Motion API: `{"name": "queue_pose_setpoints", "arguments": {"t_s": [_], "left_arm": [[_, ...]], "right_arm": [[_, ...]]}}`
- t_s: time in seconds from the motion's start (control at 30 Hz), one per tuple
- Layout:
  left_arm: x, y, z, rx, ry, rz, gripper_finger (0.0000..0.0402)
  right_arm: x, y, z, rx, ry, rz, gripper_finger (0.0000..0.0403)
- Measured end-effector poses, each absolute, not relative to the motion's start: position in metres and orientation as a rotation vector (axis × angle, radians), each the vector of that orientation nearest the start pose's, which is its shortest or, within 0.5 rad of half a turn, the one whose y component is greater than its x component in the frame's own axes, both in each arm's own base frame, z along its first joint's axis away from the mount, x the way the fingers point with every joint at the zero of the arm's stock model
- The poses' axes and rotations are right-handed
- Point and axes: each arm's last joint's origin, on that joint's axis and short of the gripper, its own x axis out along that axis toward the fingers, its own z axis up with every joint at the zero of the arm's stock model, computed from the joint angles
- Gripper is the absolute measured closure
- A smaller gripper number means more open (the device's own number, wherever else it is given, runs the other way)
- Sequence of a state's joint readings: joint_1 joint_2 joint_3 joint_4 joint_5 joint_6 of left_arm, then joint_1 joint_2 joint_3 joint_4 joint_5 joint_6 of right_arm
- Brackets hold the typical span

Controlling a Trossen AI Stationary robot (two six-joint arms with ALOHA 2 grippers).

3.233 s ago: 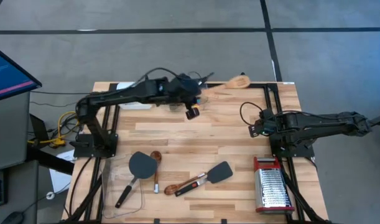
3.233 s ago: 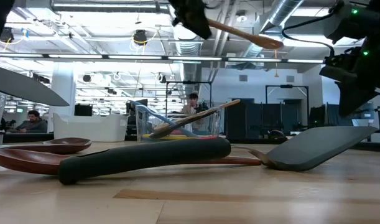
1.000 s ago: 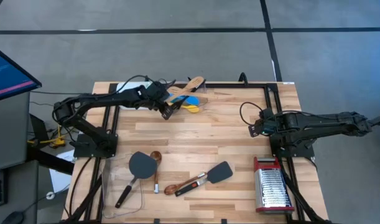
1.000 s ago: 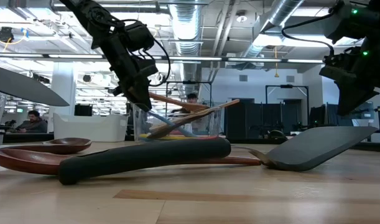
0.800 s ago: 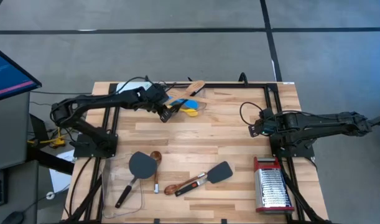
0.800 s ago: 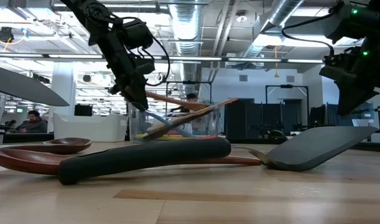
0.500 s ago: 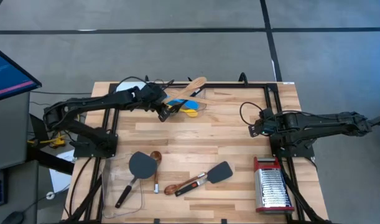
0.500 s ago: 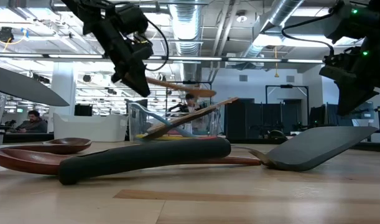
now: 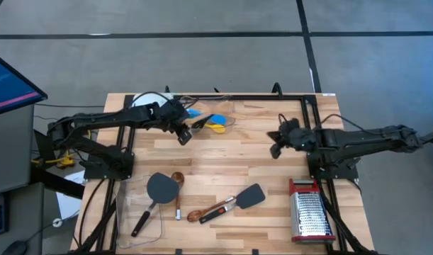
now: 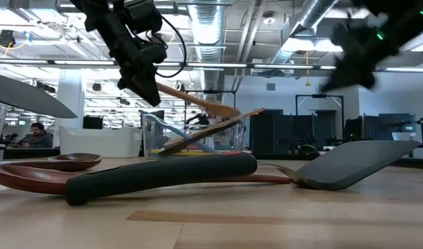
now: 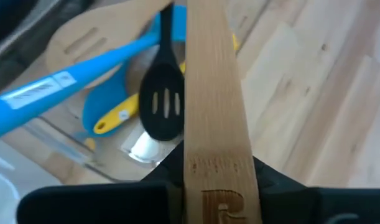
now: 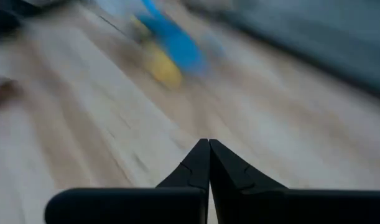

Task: Pick & Place Kitchen Items
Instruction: Put the brown slotted spoon into the top transparent bin

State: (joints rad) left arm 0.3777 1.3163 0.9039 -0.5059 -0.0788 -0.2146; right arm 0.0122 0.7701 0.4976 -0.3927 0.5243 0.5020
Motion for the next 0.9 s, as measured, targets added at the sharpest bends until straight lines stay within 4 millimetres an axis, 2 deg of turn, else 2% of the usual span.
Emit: {"name": "queue_pose_setpoints", "arguments": {"t_s": [0.1,0.17,0.3,0.47,0.7,0.9], "left_arm": [[0.243,0.093,0.239,-0.326,0.873,0.502,0.0354],[0.245,0.090,0.239,-0.323,0.874,0.491,0.0354],[0.246,0.085,0.239,-0.316,0.874,0.475,0.0344],[0.247,0.084,0.239,-0.315,0.874,0.470,0.0354],[0.247,0.084,0.240,-0.311,0.874,0.468,0.0342],[0.247,0.084,0.240,-0.310,0.873,0.468,0.0354]], "right_arm": [[0.180,-0.005,0.235,0.088,0.372,-0.473,0.0403],[0.197,-0.001,0.237,-0.044,0.326,-0.366,0.0403],[0.230,0.000,0.225,-0.257,0.278,-0.274,0.0403],[0.275,-0.011,0.206,-0.389,0.289,-0.309,0.0391],[0.346,-0.021,0.202,-0.576,0.391,-0.435,0.0298],[0.389,-0.032,0.196,-0.633,0.545,-0.425,0.0219]]}}
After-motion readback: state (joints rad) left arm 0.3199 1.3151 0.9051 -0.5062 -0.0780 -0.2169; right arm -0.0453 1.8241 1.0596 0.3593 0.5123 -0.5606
